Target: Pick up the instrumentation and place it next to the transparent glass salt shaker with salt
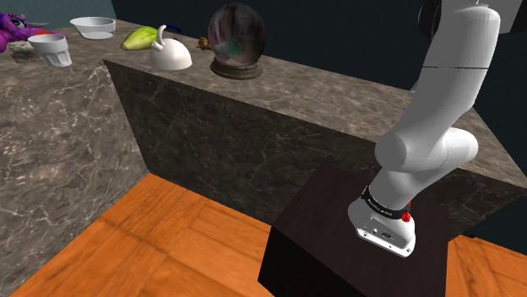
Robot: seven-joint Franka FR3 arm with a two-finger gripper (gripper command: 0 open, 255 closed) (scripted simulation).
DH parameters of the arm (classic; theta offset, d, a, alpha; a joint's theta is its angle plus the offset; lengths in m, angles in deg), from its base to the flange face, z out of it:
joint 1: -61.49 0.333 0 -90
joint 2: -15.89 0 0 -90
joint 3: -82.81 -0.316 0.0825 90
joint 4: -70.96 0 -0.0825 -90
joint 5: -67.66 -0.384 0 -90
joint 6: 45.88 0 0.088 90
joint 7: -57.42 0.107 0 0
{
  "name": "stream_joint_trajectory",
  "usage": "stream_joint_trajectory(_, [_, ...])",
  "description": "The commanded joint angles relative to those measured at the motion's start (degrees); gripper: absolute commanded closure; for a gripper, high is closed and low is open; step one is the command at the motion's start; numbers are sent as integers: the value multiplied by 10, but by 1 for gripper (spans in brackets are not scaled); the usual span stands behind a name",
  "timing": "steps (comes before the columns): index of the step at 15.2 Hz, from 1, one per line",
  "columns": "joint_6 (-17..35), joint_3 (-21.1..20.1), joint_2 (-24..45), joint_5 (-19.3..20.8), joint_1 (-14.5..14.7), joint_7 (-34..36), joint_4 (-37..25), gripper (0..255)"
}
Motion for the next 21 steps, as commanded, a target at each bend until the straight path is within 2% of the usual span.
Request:
stream_joint_trajectory(1, [18,2,-6,5,9,0,23,255])
stream_joint_trajectory(10, [92,4,-15,11,32,-1,105,255])
stream_joint_trajectory(21, [172,-4,-6,-2,40,-11,182,255])
